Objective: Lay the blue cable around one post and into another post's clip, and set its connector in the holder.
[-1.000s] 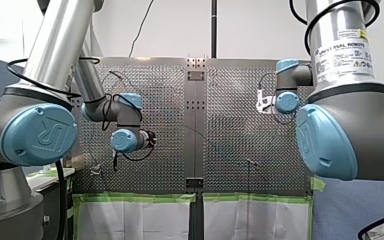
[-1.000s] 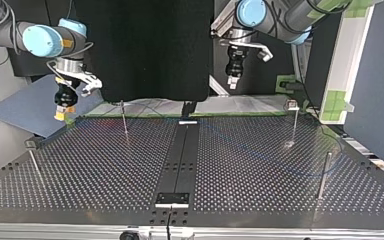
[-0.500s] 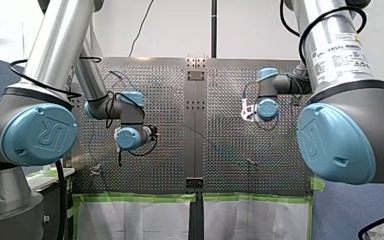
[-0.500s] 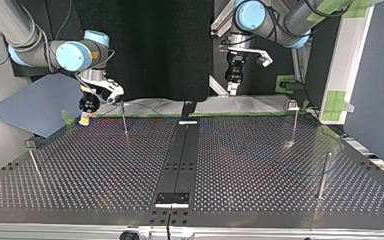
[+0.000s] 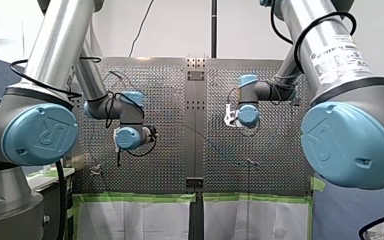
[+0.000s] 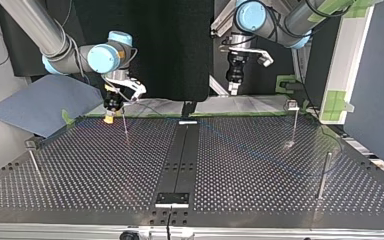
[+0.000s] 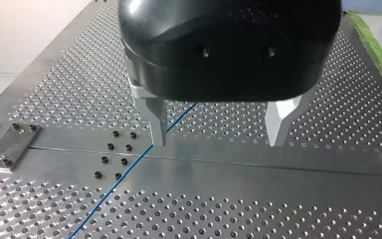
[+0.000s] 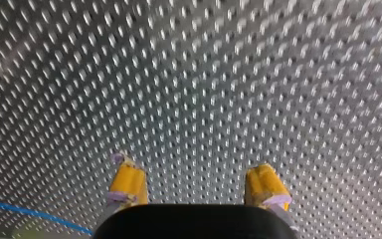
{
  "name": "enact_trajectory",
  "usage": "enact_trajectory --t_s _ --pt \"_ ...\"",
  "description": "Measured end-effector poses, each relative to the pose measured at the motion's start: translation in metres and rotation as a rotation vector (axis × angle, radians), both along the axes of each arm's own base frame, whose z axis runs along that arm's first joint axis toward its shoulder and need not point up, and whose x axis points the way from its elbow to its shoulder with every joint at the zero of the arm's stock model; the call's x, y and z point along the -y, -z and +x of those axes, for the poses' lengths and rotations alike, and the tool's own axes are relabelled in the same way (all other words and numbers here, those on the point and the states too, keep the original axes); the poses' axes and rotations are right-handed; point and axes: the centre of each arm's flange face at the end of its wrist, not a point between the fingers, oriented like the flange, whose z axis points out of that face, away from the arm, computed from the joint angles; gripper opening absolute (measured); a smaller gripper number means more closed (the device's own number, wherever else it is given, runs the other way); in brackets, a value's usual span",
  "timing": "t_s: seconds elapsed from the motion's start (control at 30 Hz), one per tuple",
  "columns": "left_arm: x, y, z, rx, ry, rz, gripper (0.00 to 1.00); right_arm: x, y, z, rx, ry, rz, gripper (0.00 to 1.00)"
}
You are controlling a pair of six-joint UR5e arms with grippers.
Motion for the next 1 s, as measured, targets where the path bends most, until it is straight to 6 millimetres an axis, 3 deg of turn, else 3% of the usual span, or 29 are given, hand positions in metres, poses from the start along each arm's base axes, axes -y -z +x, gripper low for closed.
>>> enact_trajectory --t_s 0.33,0.7,1.0 --pt "-0.004 0.001 0.001 -0.012 -0.011 0.006 0.98 -0.043 0.013 0.029 -0.008 -0.024 0.023 1.00" --pt "-0.008 0.002 0.003 -0.021 -0.021 0.009 0.98 -0.105 0.039 0.052 -0.058 -0.066 0.064 1.00" --pt "-0.009 0.002 0.003 -0.022 -0.022 0.008 0.98 -0.145 0.042 0.082 -0.055 -0.151 0.054 1.00"
